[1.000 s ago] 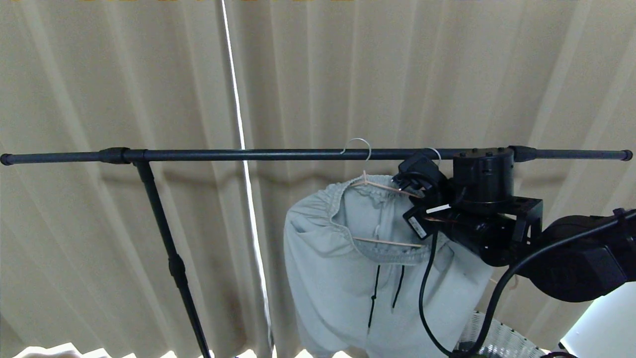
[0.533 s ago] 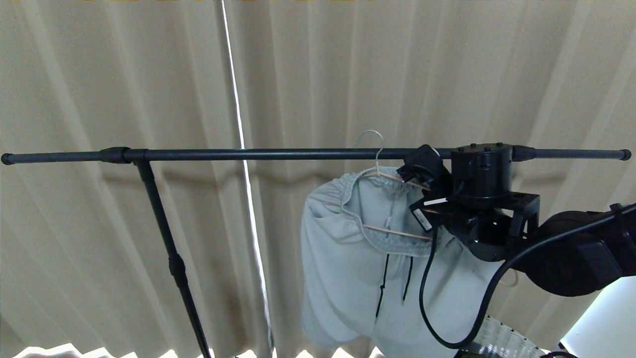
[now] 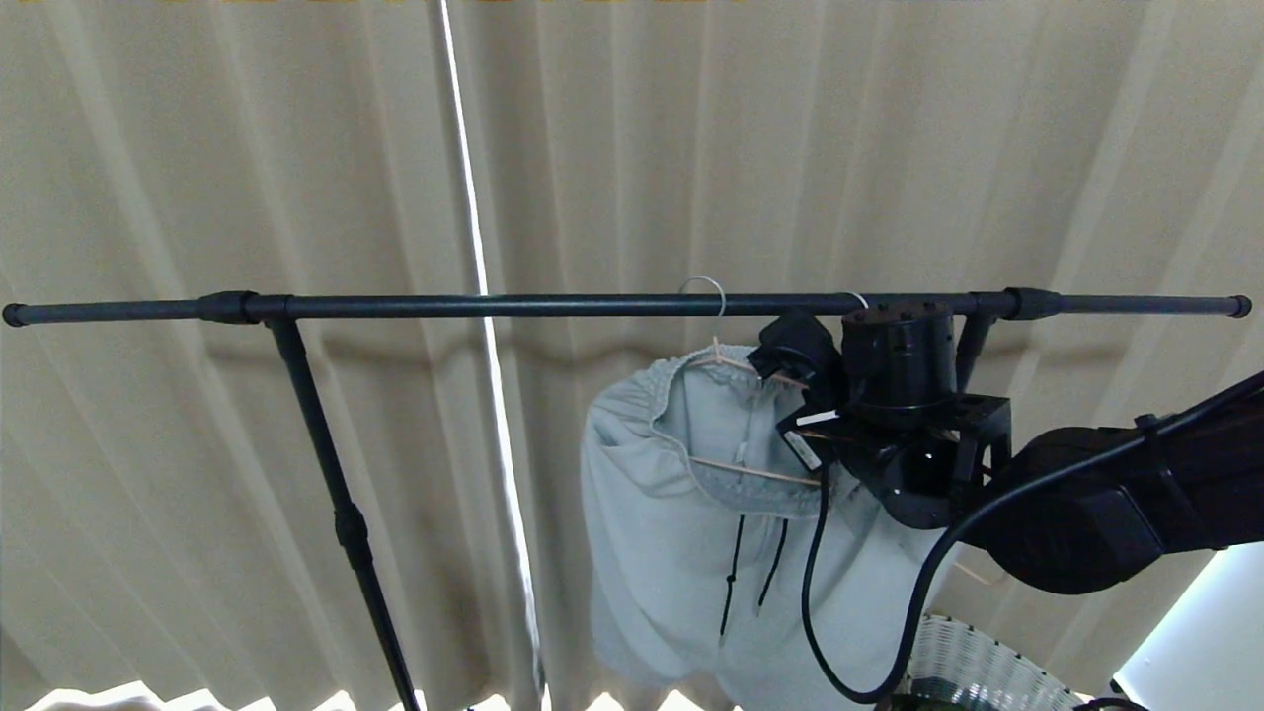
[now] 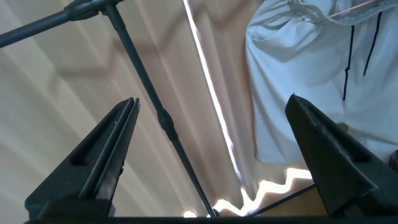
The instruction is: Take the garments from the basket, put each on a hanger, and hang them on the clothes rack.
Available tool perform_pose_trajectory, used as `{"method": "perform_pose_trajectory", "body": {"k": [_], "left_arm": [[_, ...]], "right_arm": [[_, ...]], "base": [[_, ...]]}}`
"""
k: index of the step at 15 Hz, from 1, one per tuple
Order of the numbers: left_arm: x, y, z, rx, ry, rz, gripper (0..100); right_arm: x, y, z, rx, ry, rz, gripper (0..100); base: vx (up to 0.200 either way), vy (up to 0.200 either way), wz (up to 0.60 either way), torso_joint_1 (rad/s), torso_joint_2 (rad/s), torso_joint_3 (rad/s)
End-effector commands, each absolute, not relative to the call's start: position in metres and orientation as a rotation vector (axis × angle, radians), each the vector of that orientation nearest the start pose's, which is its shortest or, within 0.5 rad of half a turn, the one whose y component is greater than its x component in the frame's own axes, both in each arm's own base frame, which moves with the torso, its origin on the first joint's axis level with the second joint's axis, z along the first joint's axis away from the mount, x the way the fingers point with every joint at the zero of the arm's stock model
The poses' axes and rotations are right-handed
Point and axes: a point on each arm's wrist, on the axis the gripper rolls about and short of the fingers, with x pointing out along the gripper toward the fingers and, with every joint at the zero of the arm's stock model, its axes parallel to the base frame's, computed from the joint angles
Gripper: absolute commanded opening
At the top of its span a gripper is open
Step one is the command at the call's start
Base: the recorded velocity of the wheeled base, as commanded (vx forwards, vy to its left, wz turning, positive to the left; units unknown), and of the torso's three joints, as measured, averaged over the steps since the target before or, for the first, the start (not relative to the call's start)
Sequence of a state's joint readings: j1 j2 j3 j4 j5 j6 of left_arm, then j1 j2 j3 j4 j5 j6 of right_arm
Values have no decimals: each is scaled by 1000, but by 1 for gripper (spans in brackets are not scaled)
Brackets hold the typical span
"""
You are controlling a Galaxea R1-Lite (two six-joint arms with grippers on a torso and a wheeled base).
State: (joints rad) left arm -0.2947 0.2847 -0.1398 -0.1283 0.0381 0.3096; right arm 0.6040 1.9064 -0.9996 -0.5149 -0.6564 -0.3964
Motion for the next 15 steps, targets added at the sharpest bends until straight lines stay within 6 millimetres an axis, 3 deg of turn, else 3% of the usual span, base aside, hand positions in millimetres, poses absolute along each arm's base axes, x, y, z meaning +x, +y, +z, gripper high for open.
{"method": "perform_pose_trajectory", "body": {"k": [1, 8, 9, 15], "left_arm": [[-1, 1, 132, 311, -20, -257, 100], [-1, 1, 132, 311, -23, -255, 100], [-1, 1, 132, 309, -24, -252, 100], [-2, 2, 131, 310, -27, -251, 100]], "right_arm": [[303, 195, 148, -632, 335, 20, 0], [299, 197, 144, -644, 347, 37, 0], [299, 197, 143, -643, 349, 35, 100], [291, 211, 136, -530, 345, 90, 100]], "base": [[0, 0, 0, 0, 0, 0], [0, 0, 0, 0, 0, 0], [0, 0, 0, 0, 0, 0], [0, 0, 0, 0, 0, 0]]}}
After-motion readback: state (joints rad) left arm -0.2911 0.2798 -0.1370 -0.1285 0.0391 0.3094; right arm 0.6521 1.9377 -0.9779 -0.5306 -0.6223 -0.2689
